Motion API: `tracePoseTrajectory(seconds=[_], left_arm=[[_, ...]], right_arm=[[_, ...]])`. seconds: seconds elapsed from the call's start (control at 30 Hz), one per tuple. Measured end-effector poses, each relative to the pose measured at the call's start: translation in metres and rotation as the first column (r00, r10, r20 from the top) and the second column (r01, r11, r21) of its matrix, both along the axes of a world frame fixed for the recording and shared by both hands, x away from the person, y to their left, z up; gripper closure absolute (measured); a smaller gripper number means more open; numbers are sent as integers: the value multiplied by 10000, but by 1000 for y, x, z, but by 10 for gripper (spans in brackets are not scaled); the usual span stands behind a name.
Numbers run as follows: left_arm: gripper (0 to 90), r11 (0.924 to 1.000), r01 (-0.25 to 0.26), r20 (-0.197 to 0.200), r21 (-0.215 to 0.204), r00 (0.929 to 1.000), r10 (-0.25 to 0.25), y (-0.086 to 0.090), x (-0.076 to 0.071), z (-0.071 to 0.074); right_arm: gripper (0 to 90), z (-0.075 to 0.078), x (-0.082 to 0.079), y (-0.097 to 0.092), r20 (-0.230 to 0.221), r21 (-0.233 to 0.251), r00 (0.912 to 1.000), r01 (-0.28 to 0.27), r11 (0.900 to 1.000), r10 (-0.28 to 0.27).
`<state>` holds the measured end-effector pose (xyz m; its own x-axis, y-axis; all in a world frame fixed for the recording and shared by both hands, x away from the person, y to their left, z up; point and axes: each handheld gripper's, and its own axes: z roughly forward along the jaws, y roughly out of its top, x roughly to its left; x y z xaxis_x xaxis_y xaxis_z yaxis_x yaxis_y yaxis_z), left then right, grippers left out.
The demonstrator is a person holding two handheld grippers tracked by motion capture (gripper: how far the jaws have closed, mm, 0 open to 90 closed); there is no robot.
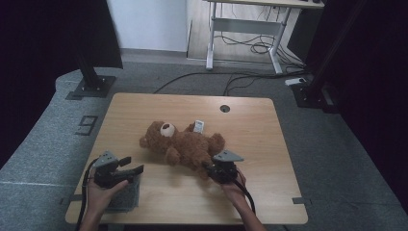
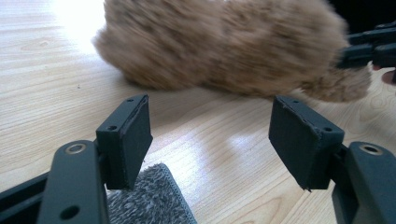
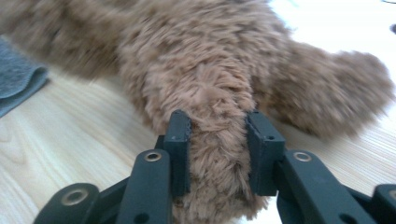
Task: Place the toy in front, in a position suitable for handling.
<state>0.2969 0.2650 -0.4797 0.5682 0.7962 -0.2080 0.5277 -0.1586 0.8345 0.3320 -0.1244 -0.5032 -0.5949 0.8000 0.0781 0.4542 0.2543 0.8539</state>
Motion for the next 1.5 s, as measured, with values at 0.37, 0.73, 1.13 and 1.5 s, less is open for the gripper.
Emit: tracePoseTrajectory(seconds=[0.37, 0.73, 1.13, 1.5], left_arm=[[301, 9999, 49, -113, 113, 9999, -48, -4, 2, -4], [302, 10000, -13, -131, 62, 9999, 13, 0, 2, -4], [302, 10000, 7, -145, 89, 9999, -6, -1, 2, -5], [302, 9999, -51, -141, 97, 9999, 53, 2, 2, -4]], right_arm=[[712, -7, -5, -43, 312, -23, 9954, 910, 9958, -909], [710, -3, -15, -74, 581, 337, 9961, 646, 9973, -665], [634, -2, -6, -83, 904, 171, 9899, 1077, 9940, -1088], [520, -4, -2, -85, 1056, 345, 9824, 1509, 9879, -1537]])
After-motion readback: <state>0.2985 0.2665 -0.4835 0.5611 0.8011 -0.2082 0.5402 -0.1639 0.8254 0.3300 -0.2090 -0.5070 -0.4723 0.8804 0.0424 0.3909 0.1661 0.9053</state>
